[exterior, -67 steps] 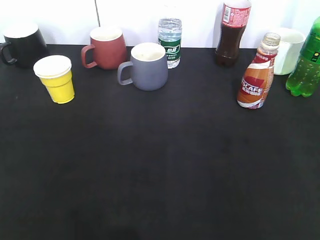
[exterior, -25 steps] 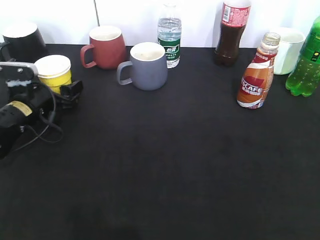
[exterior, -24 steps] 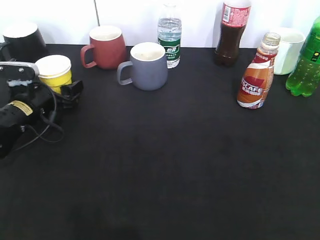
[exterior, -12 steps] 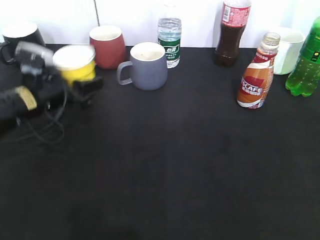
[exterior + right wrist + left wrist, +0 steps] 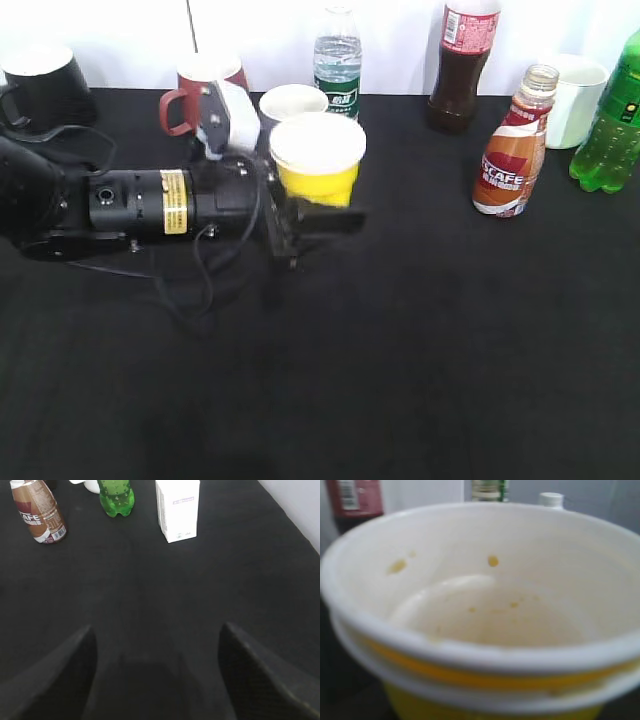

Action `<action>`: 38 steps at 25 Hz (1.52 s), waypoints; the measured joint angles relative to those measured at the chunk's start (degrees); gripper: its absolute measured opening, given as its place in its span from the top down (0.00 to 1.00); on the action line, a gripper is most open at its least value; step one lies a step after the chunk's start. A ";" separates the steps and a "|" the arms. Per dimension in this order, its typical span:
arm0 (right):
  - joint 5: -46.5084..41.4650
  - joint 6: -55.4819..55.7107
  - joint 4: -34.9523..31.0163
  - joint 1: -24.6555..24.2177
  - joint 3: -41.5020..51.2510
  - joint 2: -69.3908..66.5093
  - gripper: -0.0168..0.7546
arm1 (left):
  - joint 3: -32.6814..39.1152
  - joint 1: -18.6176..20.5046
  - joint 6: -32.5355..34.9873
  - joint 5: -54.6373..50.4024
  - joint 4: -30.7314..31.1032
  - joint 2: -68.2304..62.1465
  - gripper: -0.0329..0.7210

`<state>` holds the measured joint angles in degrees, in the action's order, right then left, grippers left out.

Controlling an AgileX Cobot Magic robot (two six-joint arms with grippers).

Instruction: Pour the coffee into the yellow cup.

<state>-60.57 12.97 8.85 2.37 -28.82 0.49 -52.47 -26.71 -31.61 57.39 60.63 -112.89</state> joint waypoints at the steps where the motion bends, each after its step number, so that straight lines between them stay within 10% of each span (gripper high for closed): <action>1: 0.00 0.00 0.00 0.00 0.00 0.00 0.21 | 0.00 0.00 0.00 0.00 0.33 0.00 0.37; 5: 2.45 -1.40 0.00 0.00 -0.70 -0.82 0.21 | 0.00 0.00 -0.17 0.00 0.38 0.00 0.37; 16: 85.07 -5.37 0.46 0.00 12.79 -53.26 0.21 | -0.04 0.00 -0.17 0.10 0.38 0.00 0.37; 21: 106.82 0.44 11.57 0.00 13.35 -79.13 0.18 | -0.04 0.00 -0.17 0.15 0.33 0.00 0.37; 38: 116.52 1.17 20.52 0.00 -12.09 -115.81 0.19 | -0.04 0.00 -0.17 0.26 0.33 0.00 0.37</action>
<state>55.95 14.14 29.37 2.37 -40.91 -115.31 -52.51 -26.71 -31.78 57.65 60.96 -112.89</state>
